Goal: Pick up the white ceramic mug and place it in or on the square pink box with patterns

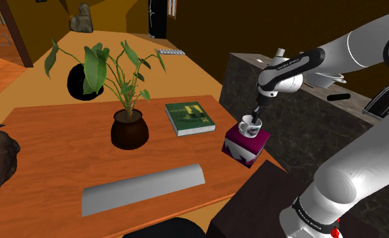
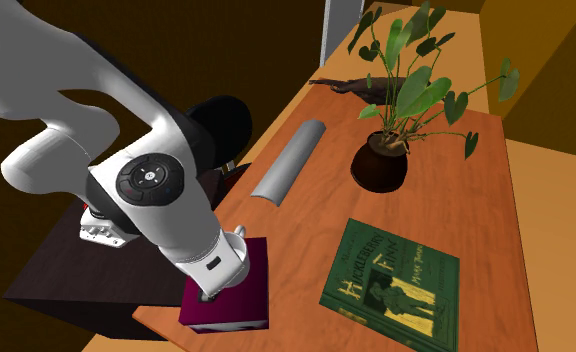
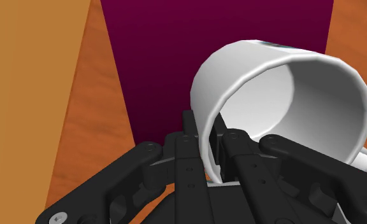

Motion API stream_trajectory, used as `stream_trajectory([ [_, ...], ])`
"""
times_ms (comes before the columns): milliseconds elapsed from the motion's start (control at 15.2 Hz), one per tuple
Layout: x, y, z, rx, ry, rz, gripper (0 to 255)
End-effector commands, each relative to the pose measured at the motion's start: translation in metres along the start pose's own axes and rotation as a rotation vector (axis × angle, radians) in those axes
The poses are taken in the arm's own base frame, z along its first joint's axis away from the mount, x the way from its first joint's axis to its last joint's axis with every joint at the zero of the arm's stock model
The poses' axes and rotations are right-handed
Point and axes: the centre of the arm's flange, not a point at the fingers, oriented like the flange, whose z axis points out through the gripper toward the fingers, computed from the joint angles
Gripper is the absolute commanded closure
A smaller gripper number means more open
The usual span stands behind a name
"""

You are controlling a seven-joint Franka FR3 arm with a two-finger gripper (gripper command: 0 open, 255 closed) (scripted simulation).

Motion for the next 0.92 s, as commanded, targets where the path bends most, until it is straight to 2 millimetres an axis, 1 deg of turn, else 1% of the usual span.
stream_trajectory([
  [0,0.000,0.000,0.001,0.000,0.001,0.000,255],
  [264,0.000,0.000,0.001,0.000,0.001,0.000,255],
  [330,0.000,0.000,0.001,0.000,0.001,0.000,0],
  [660,0.000,0.000,0.001,0.000,0.001,0.000,0],
  [858,0.000,0.000,-0.039,0.000,0.001,0.000,0],
])
